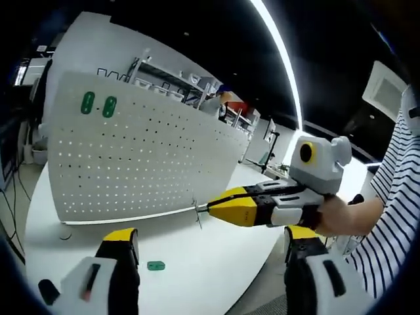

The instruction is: Insert the hook assembly into the mounting plate slot until the hook locks in place.

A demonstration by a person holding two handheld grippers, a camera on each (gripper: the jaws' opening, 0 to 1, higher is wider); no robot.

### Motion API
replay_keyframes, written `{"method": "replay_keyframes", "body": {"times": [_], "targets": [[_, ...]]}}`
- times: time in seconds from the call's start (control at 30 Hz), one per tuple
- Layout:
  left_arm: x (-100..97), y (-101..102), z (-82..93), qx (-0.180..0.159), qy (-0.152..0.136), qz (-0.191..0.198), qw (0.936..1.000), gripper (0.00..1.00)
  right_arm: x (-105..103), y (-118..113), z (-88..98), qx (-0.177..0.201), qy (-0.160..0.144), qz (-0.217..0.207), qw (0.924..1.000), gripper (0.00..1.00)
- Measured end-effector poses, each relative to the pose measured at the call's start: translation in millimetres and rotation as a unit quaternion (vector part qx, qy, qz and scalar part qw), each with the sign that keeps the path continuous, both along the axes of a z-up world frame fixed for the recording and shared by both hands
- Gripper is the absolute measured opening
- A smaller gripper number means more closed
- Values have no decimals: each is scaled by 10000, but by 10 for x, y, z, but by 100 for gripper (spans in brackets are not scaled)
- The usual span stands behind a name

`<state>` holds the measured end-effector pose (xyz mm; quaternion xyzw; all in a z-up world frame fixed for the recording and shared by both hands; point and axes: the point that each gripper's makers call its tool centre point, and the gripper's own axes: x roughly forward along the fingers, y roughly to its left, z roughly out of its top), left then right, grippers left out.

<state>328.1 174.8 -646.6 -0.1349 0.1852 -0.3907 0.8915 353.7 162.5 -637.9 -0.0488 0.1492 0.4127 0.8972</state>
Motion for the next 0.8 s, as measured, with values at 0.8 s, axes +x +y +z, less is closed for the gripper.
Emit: {"method": "replay_keyframes", "body": {"times": [0.8], "targets": [[70, 277, -149, 120, 187, 484, 9986, 100, 486, 78, 251, 543, -522, -843, 9936, 0]]}}
